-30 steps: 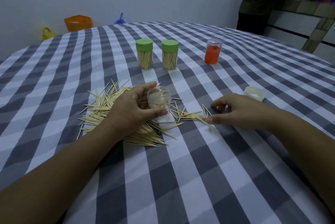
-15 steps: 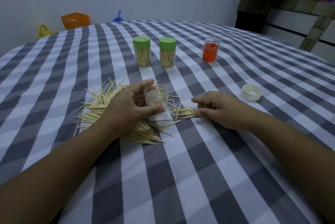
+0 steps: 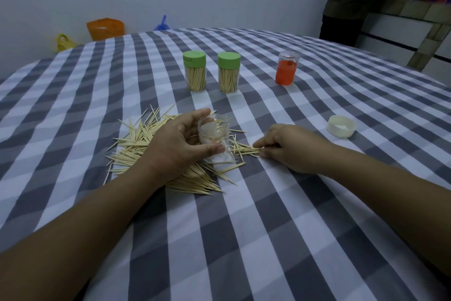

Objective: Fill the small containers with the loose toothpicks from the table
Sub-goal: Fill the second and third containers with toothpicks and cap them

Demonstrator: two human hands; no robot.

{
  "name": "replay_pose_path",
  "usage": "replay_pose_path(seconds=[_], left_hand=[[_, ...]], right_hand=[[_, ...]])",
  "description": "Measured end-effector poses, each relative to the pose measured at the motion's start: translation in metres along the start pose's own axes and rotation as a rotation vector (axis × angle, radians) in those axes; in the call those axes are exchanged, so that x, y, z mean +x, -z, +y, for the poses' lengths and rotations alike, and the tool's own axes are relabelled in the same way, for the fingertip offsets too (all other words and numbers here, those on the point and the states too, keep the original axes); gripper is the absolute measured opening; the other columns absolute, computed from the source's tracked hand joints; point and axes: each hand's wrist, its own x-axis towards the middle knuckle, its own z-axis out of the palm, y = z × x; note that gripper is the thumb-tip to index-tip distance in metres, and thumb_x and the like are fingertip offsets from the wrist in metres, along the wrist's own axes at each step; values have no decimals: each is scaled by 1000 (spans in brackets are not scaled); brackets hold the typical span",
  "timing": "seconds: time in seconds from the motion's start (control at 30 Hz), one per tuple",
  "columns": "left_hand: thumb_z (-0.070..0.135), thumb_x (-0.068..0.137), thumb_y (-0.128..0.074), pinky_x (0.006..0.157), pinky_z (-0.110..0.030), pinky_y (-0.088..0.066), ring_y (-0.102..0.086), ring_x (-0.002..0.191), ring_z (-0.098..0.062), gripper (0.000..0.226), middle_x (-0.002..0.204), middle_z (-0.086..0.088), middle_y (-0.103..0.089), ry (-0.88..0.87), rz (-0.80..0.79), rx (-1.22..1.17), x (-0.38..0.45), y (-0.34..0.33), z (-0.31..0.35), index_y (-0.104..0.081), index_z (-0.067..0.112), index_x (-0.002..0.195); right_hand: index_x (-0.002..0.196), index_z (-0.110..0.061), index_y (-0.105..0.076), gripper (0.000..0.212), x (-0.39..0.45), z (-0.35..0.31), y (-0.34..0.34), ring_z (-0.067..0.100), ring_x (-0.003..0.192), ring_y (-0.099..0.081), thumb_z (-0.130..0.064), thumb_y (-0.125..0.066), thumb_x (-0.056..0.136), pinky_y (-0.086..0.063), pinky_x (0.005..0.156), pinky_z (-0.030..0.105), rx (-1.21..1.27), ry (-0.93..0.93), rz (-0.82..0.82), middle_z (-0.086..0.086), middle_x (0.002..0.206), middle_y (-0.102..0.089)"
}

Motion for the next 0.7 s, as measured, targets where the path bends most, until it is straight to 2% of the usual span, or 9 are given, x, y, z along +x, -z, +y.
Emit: replay_pose_path(seconds=[0.1,0.2,0.3,0.4,0.47,0.53,0.7], left_hand=[[8,59,-79,75,-5,-47,-62,92,14,83,108,16,-60,3,-6,-3,0,0,1,-46,9,136],[3,62,-80,75,-5,-47,-61,92,14,81,108,16,-60,1,-3,0,-1,1,0,-46,9,136],[3,62,-80,75,-5,-48,-62,92,14,81,109,14,-60,3,-2,5,0,1,-1,-47,9,135],[6,59,-81,76,-7,-49,-63,95,10,83,111,12,-61,2,-7,-2,1,0,-1,-47,9,135],[14,55,-80,77,-8,-49,-63,96,9,87,111,11,-62,0,-8,-3,0,1,0,-47,9,135],[17,53,-79,77,-7,-49,-63,96,9,88,111,12,-61,1,-10,-2,0,1,0,-47,10,135],[11,56,-80,76,-7,-48,-63,94,11,85,110,13,-61,4,-12,-9,0,1,0,-47,10,134]], right_hand=[[125,-24,-61,34,4,-5,3,14,93,-51,-30,-58,92,-43,79,29,9,16,-55,-7,102,-47],[136,-26,-47,52,6,-10,3,13,111,-42,-41,-60,89,-37,94,27,7,19,-116,-4,123,-42],[133,-23,-50,46,8,-18,-1,16,116,-40,-42,-55,91,-36,101,32,-27,30,-111,-1,126,-42],[120,-20,-59,37,9,-23,-5,17,111,-43,-43,-49,93,-40,98,36,24,10,-69,1,116,-44],[111,-20,-62,41,9,-26,-8,17,106,-44,-52,-49,90,-42,94,38,29,3,-30,1,111,-45],[112,-22,-62,46,9,-26,-12,15,101,-44,-59,-51,86,-44,91,36,-26,14,3,-1,107,-46],[110,-26,-67,26,10,-21,-14,12,101,-49,-40,-58,90,-42,84,27,75,52,90,-4,106,-51]])
